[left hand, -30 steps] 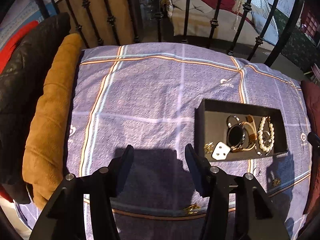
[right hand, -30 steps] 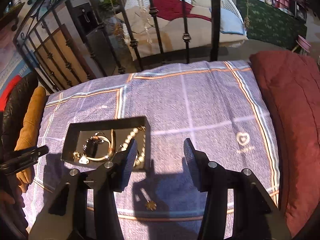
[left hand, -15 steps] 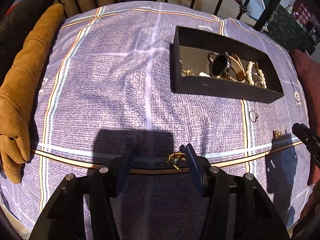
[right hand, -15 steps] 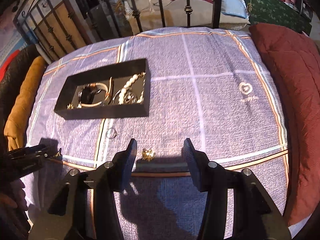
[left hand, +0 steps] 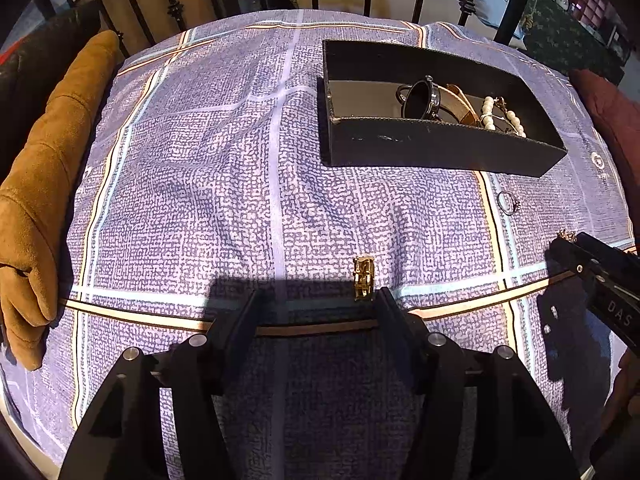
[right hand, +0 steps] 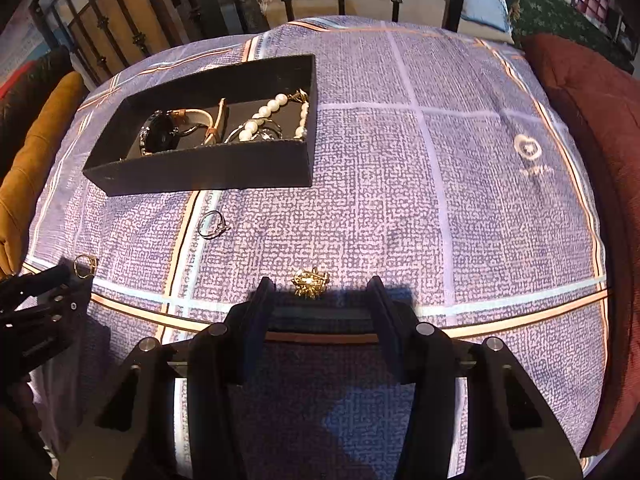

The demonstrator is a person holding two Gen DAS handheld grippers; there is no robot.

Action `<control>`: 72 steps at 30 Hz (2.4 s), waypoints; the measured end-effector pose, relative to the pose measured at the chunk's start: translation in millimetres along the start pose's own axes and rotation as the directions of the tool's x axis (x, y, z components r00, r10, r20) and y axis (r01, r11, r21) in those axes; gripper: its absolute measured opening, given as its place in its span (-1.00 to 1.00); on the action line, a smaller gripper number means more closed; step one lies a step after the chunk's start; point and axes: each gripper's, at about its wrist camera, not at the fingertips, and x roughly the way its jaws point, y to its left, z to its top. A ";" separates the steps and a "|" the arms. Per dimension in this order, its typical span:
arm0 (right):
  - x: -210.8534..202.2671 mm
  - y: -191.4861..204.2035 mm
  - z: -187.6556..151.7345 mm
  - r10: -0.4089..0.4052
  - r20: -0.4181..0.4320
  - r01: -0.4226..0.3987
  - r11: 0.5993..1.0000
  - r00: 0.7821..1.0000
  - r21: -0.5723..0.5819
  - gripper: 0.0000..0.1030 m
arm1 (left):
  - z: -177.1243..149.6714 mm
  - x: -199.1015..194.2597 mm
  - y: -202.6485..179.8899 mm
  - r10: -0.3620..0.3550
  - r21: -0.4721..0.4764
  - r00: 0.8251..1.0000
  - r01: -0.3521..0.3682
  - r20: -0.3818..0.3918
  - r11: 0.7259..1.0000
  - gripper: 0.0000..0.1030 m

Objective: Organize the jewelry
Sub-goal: 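Withdraw both open tools from the box toward the remaining gold pieces, then grasp the gold flower brooch with the right tool while the left tool grasps the gold charm, then carry both gold pieces into the black box and open both tools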

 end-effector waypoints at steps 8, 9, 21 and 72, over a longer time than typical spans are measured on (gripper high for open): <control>-18.2 2.5 4.1 0.046 0.025 -0.046 0.999 0.999 -0.011 -0.67 | 6.6 -9.4 17.0 -0.046 -0.036 0.999 0.045 -0.019 0.998 -0.90; -21.5 2.5 5.3 0.050 0.031 -0.050 0.999 0.998 -0.007 -0.67 | 7.8 -12.0 16.4 -0.047 -0.030 0.999 0.047 -0.014 0.998 -0.93; -40.9 0.4 16.2 0.091 0.078 -0.093 0.995 0.993 0.027 -0.67 | 27.4 -23.1 3.1 -0.107 -0.010 0.994 0.107 0.006 0.994 -0.95; -71.7 29.5 85.2 0.160 0.211 -0.157 0.987 0.964 -0.030 -0.64 | 104.1 -51.9 -37.2 -0.120 0.050 0.989 0.116 0.086 0.992 -0.94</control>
